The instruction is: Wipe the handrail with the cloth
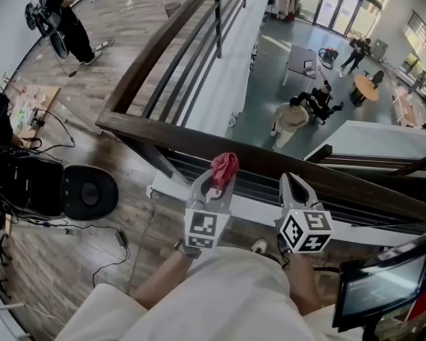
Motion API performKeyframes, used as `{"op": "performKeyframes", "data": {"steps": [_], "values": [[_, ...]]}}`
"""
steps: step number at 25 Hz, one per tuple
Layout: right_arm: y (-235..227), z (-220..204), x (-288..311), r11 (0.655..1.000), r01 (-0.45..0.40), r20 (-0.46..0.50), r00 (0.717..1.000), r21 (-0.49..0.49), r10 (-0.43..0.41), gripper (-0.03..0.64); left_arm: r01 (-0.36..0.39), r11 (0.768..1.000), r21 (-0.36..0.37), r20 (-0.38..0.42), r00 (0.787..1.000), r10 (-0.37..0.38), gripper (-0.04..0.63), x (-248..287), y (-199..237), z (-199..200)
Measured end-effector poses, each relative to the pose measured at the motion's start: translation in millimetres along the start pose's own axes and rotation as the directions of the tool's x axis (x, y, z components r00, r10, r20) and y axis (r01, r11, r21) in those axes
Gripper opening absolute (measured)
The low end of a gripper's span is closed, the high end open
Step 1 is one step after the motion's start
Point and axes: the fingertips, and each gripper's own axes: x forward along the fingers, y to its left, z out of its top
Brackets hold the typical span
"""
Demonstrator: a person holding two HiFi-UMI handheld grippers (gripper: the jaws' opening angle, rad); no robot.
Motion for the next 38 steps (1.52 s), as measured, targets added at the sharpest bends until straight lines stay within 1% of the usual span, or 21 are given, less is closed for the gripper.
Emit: {"op": "performKeyframes", "data": {"steps": [8, 13, 18, 24, 29, 33, 36, 38], "values": [[-8, 0, -7, 1.0, 0.007, -0.005, 1.0, 0.006, -0.007, 0.003, 0.016, 1.0, 0.009, 0.0, 1.0, -0.016, 0.12, 2, -14, 3], [-14, 1, -11, 1.0, 0.011, -0.004, 1.0, 0.009, -0.011, 0.003, 0.039, 0.999, 0.016, 0.0, 0.999, -0.039, 0.12, 7, -28, 7], [-16, 2, -11, 1.0, 0.013, 0.0, 1.0, 0.008, -0.013, 0.003, 0.052, 0.998, 0.029, 0.0, 0.999, -0.052, 0.12, 8, -26, 7], [-16, 5, -13, 1.0, 0.01, 0.008, 1.0, 0.002, -0.01, 0.003, 0.015, 0.998, 0.059, 0.014, 1.0, -0.015, 0.118, 8, -24, 11], [-17, 6, -14, 1.0, 0.005, 0.012, 1.0, -0.001, -0.005, 0.003, 0.005, 0.999, 0.051, 0.017, 1.0, -0.006, 0.118, 8, -23, 14], [-17, 7, -13, 1.0, -0.001, 0.013, 1.0, -0.002, 0.001, 0.003, 0.015, 0.999, 0.03, 0.013, 1.0, -0.015, 0.118, 10, -23, 17], [-16, 9, -13, 1.0, -0.008, 0.015, 1.0, -0.002, 0.008, 0.003, 0.017, 0.999, 0.029, 0.0, 1.0, -0.017, 0.118, 10, -22, 21], [-15, 10, -12, 1.0, -0.01, 0.017, 1.0, -0.001, 0.01, 0.003, 0.02, 1.0, 0.023, -0.025, 0.999, -0.019, 0.118, 12, -22, 23]]}}
